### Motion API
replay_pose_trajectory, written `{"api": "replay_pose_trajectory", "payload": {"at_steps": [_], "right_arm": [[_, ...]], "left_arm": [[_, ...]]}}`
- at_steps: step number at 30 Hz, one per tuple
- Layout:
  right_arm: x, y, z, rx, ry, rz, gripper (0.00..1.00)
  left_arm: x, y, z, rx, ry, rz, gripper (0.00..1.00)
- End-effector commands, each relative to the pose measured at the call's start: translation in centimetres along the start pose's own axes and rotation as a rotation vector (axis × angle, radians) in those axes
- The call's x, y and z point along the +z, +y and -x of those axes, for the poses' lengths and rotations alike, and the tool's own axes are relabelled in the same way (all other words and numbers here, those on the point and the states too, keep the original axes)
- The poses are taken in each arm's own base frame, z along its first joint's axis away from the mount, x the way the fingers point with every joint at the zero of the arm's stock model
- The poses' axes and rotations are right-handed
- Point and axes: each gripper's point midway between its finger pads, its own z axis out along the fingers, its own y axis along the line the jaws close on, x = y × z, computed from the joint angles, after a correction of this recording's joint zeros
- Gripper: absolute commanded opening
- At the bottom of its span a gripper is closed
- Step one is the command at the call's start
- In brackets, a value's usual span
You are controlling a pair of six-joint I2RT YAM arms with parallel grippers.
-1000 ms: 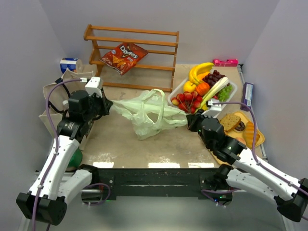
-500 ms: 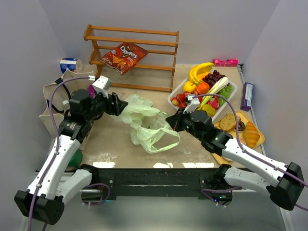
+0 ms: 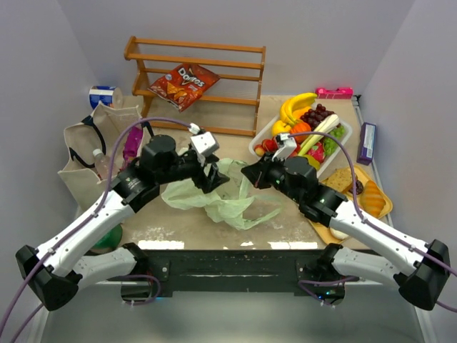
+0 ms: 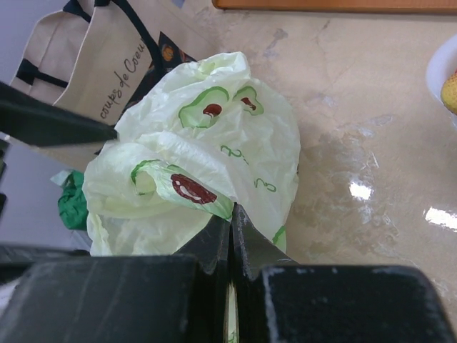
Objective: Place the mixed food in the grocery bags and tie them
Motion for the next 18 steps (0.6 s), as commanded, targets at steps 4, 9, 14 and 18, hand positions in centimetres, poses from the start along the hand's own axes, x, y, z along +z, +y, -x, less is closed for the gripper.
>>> {"api": "replay_pose_trajectory", "payload": {"at_steps": [4, 9, 14, 18], "right_arm": [[0.0, 1.3, 1.9, 0.014, -0.035, 0.01, 0.0], [0.0, 2.0, 2.3, 0.003, -0.035, 0.036, 0.0], [-0.1, 2.3, 2.2, -0.025, -0.024, 0.05, 0.0], [-0.8, 2.6, 4.0, -0.18, -0.04, 0.043, 0.53]], "left_arm": [[0.0, 1.6, -2.5, 0.078, 0.091, 0.159, 0.77], [-0.5, 4.1, -3.4, 0.085, 0.115, 0.3, 0.72], [0.4, 3.9, -4.3, 0.089, 0.116, 0.275, 0.25], [0.9, 4.2, -3.5, -0.024, 0.061, 0.294, 0.0]]}}
